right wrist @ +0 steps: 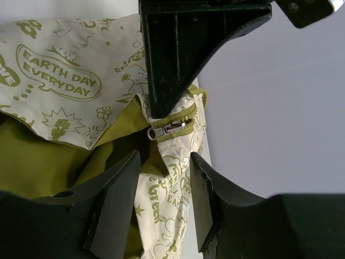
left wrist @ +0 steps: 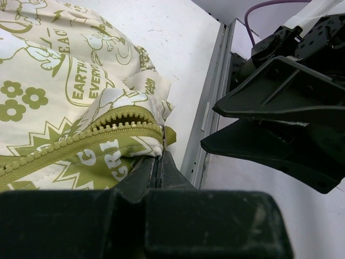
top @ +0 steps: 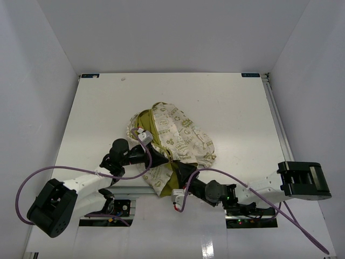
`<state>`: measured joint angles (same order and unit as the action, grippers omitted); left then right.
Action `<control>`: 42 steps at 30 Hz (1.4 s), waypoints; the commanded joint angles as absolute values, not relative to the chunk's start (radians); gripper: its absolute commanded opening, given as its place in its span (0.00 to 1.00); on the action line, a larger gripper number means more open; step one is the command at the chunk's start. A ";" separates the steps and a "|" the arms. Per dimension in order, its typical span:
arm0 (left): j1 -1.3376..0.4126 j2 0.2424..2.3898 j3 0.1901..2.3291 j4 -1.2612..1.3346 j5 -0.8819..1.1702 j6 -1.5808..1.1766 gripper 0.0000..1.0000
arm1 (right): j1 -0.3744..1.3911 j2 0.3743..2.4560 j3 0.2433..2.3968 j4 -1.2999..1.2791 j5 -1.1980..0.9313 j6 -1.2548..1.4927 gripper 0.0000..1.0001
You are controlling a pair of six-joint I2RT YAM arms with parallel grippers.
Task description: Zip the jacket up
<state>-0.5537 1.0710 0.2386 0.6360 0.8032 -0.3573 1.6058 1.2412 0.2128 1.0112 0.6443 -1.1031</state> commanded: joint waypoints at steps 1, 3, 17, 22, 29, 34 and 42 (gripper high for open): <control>-0.555 1.066 0.258 0.658 0.831 -0.360 0.00 | 1.601 1.277 0.232 1.182 0.627 -1.154 0.49; -0.555 1.062 0.257 0.660 0.831 -0.361 0.00 | 1.595 1.293 0.235 1.199 0.627 -1.161 0.49; -0.555 1.042 0.249 0.664 0.834 -0.365 0.00 | 1.568 1.426 0.277 1.283 0.598 -1.173 0.52; -0.555 1.037 0.245 0.664 0.836 -0.365 0.00 | 1.551 1.470 0.287 1.342 0.600 -1.189 0.52; -0.555 1.032 0.241 0.667 0.841 -0.368 0.00 | 1.536 1.538 0.302 1.417 0.618 -1.207 0.52; -0.555 1.026 0.241 0.669 0.842 -0.368 0.00 | 1.529 1.553 0.297 1.467 0.630 -1.223 0.51; -0.555 1.026 0.241 0.670 0.845 -0.368 0.00 | 1.524 1.567 0.302 1.500 0.629 -1.227 0.47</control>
